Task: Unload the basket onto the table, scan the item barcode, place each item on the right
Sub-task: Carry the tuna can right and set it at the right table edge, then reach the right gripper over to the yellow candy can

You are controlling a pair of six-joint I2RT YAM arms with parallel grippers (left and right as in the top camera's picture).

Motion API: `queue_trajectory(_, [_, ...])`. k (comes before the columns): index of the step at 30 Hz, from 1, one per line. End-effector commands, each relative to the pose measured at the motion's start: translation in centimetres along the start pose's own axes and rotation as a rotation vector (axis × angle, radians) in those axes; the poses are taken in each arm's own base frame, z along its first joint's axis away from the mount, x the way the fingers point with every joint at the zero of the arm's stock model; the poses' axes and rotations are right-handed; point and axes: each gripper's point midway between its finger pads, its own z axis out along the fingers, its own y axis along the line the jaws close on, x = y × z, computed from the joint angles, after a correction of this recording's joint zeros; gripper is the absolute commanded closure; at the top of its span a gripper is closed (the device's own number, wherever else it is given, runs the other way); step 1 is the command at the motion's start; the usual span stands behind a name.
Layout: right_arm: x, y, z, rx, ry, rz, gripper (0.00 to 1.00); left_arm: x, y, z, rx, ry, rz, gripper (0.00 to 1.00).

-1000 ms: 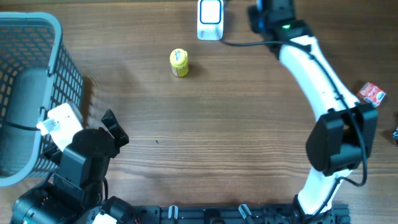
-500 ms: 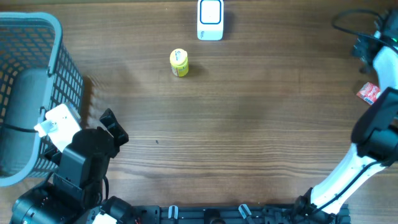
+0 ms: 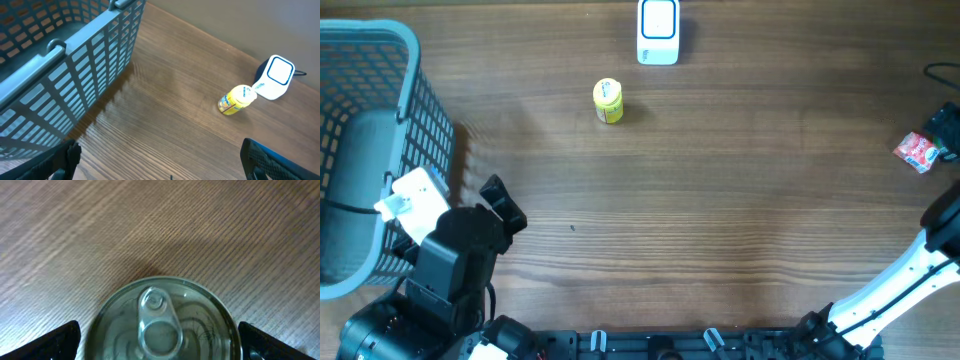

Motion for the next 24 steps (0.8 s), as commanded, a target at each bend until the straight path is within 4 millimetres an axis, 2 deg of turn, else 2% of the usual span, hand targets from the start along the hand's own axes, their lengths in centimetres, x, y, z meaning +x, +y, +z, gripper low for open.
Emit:
queue_trajectory(1, [-5.3,0.2,-8.4,-0.042,-0.168,0.050,0.00,0.4,0.4,0.1,-0.017,0.011,-0.006,0.00])
queue_trajectory(3, [-7.0,1.4,-13.2,-0.119,-0.236,0.090,0.00,0.4,0.4,0.1,-0.018,0.012,-0.005,0.00])
queue_trajectory(5, [-8.3,4.5,-19.8,-0.264,-0.316,0.085,0.00,0.3,0.5,0.1,-0.021,0.009,-0.005,0.00])
queue_trajectory(6, [-7.8,7.7,-24.3,-0.411,-0.334,0.036,0.00,0.2,0.6,0.1,-0.026,0.003,-0.006,0.00])
queue_trajectory(7, [-6.9,10.3,-27.9,-0.532,-0.341,-0.010,0.00,0.1,0.7,0.1,-0.032,-0.006,-0.007,0.00])
queue_trajectory(9, [-4.9,14.5,-32.8,-0.740,-0.307,-0.041,0.00,-0.1,0.8,0.1,-0.039,-0.015,-0.007,0.00])
queue_trajectory(10, [-3.5,17.3,-35.2,-0.872,-0.269,-0.058,0.00,-0.1,0.8,0.1,-0.040,-0.013,-0.001,0.00])
queue_trajectory(11, [-2.0,20.2,-36.7,-0.958,-0.230,-0.095,0.00,0.0,0.9,0.1,-0.043,-0.010,0.006,0.00])
queue_trajectory(14, [3.2,27.3,-37.4,-0.914,-0.153,-0.233,0.00,0.1,1.1,0.1,-0.050,-0.009,0.032,0.00])
queue_trajectory(15, [6.1,30.5,-37.6,-0.852,-0.153,-0.323,0.00,0.1,1.1,0.1,-0.052,-0.007,0.034,0.00])
queue_trajectory(18, [13.5,38.1,-39.4,-0.790,-0.195,-0.517,0.00,0.4,1.4,0.1,-0.062,0.003,0.045,0.00])
queue_trajectory(22, [21.2,44.6,-40.3,-0.815,-0.212,-0.680,0.00,0.5,1.6,0.1,-0.069,0.009,0.052,0.00])
queue_trajectory(24, [23.4,46.9,-39.8,-0.841,-0.211,-0.713,0.00,0.6,1.6,0.1,-0.070,0.011,0.054,0.00])
